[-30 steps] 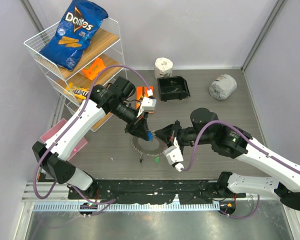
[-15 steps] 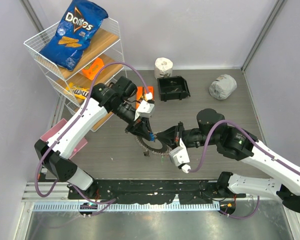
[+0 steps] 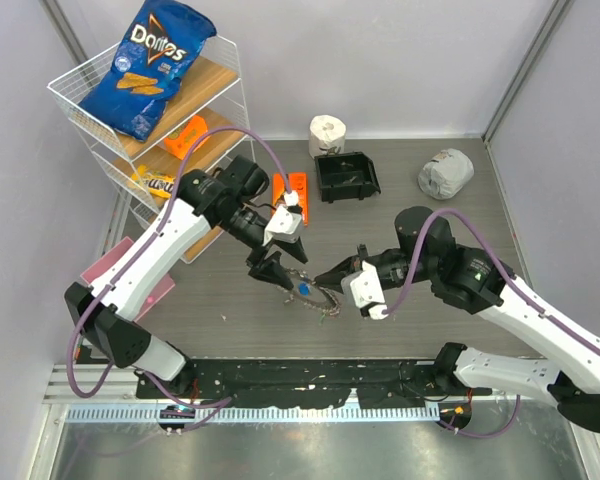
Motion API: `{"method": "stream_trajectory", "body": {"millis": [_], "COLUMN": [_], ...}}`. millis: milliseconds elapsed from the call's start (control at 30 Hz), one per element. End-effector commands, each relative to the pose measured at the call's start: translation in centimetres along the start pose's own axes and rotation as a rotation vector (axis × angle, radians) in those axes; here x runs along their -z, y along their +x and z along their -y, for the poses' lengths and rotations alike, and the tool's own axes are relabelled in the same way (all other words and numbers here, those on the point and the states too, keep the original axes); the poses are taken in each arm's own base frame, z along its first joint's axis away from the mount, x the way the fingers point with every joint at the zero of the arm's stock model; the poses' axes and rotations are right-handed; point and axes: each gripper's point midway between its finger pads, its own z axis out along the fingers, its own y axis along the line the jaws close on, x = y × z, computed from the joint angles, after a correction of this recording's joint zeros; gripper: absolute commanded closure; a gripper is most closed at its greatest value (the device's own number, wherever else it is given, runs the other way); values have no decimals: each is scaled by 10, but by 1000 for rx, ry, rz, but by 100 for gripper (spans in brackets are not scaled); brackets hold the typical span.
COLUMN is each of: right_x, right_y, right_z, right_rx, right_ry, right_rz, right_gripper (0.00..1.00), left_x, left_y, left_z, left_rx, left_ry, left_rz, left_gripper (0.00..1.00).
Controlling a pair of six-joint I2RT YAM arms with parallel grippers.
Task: Remove the keys from the keyring
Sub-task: Remove the key from the keyring.
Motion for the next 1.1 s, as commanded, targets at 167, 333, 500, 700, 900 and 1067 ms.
{"method": "stream_trajectory", "body": {"millis": [167,333,500,700,900,1067], "right_x": [7,6,2,6,12,20], "right_y": [-34,-23,-15,-14,-12,-16], "right_z": [25,34,36,61,77,78], "right_rx": [-292,-485,-663,-875,-981,-947], "right_ry": [50,112,182,349,489,562], "right_rz": [97,52,76,191,288,426], "right_gripper": [95,95,95,95,95,95], "left_x": [12,22,37,52,51,49], "left_y": [-2,-5,-20,-35,-37,-46], "left_z": [16,-4,-16,-12,-15,-13], "left_rx": [2,-27,-156,-173,-42,-34], "left_ry": [-100,-281,-491,-629,-679,-685], "left_rz": [-3,-9,86,198,329,467], "left_gripper": [30,30,26,24,25,25]}}
